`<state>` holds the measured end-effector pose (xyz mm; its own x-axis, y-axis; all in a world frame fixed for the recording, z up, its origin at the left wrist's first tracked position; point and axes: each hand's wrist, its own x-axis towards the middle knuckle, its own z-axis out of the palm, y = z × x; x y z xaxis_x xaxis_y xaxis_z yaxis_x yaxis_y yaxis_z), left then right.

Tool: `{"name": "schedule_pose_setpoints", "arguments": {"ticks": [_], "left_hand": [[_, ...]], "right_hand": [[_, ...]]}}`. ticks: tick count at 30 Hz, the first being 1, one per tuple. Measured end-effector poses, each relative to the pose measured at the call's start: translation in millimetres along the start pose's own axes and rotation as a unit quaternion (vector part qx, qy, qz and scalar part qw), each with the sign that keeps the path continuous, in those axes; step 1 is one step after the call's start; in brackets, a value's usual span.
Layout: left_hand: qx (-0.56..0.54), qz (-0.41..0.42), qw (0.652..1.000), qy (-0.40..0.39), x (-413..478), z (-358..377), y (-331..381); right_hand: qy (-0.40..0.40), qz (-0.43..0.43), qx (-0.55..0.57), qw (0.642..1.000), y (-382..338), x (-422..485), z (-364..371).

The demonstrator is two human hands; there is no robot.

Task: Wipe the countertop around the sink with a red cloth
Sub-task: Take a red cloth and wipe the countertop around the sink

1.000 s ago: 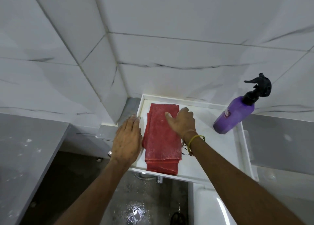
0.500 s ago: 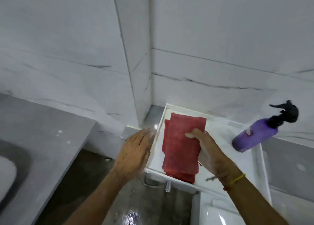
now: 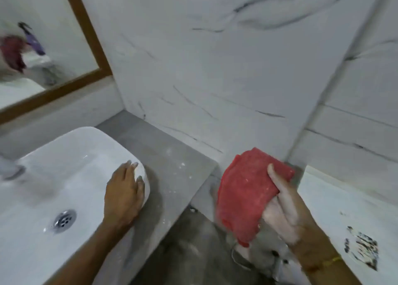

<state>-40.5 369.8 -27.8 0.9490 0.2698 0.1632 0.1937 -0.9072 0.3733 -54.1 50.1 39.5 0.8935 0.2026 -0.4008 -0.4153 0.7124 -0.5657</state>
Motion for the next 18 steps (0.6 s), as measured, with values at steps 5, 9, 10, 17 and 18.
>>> {"name": "schedule_pose_setpoints", "arguments": {"ticks": [5,9,10,17,18], "left_hand": [[-0.025,-0.092,0.994,-0.051,14,4,-24],[-0.092,-0.176,0.974,-0.107,48,12,-10],[-0.105,-0.189,0.971,-0.105,59,13,-4],[-0.117,-0.228,0.965,-0.055,86,48,10],[-0.11,-0.224,0.967,-0.044,85,51,8]], "right_hand": [[0.039,-0.055,-0.114,0.991,26,22,44],[0.075,-0.124,-0.25,0.957,37,61,71],[0.08,-0.14,-0.308,0.938,43,78,76],[-0.114,-0.085,-0.846,0.514,119,263,33],[-0.13,-0.077,-0.896,0.418,130,279,22]]}}
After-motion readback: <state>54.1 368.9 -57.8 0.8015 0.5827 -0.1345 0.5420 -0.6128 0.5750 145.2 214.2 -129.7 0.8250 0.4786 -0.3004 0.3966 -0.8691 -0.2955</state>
